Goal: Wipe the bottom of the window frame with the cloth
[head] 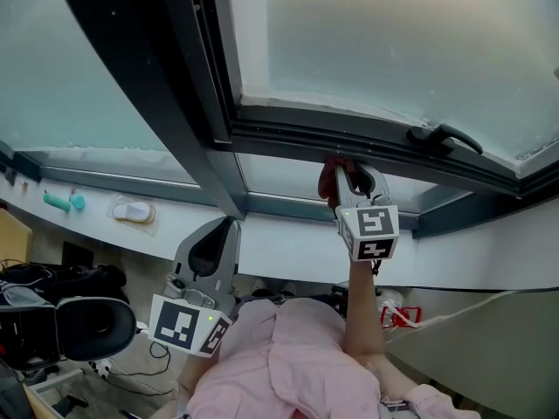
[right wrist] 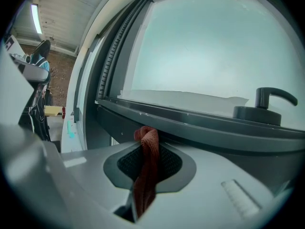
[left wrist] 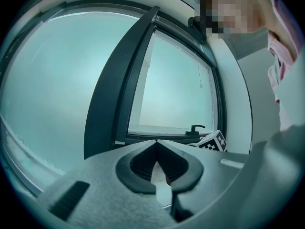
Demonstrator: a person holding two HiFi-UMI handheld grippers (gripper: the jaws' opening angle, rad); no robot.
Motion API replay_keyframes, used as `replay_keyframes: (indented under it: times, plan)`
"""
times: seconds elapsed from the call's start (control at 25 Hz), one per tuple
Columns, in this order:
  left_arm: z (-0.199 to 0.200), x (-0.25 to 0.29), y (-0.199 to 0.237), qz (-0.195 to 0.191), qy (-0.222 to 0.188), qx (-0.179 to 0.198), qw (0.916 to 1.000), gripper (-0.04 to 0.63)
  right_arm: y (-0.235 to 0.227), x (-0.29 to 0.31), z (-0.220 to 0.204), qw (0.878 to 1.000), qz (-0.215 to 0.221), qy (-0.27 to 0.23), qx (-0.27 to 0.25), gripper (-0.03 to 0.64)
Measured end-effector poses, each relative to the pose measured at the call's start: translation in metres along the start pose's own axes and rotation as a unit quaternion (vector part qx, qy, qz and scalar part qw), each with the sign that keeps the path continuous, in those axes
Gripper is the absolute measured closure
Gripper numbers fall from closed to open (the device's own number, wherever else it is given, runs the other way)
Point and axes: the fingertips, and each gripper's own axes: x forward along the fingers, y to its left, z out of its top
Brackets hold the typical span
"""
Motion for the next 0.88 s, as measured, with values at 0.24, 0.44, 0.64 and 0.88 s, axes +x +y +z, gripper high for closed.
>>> replay_keyframes:
  times: [0.24, 0.44, 0.64, 0.88]
  plan:
    - [-0.001, 0.002, -0.004, -0.003, 0.001, 0.001, 1.0, 0.597, -0.01, -0.005, -0.003, 1.0, -0.01, 0.001, 0.003, 0.567]
    - [-0.001, 0.004, -0.01, -0.005, 0.001, 0.003, 1.0, 0.597, -0.016, -0.009, -0.004, 1.0, -0.011, -0.002, 0.006, 0.566]
    - [-0.001, 0.007, -0.015, -0.006, 0.002, 0.005, 1.0, 0.597, -0.021, -0.011, -0.007, 1.0, -0.012, 0.001, 0.007, 0.567]
    - [-0.001, 0.011, -0.02, -0.009, 0.003, 0.005, 0.9999, 0.597, -0.031, -0.016, -0.009, 1.0, -0.017, 0.0, 0.009, 0.568]
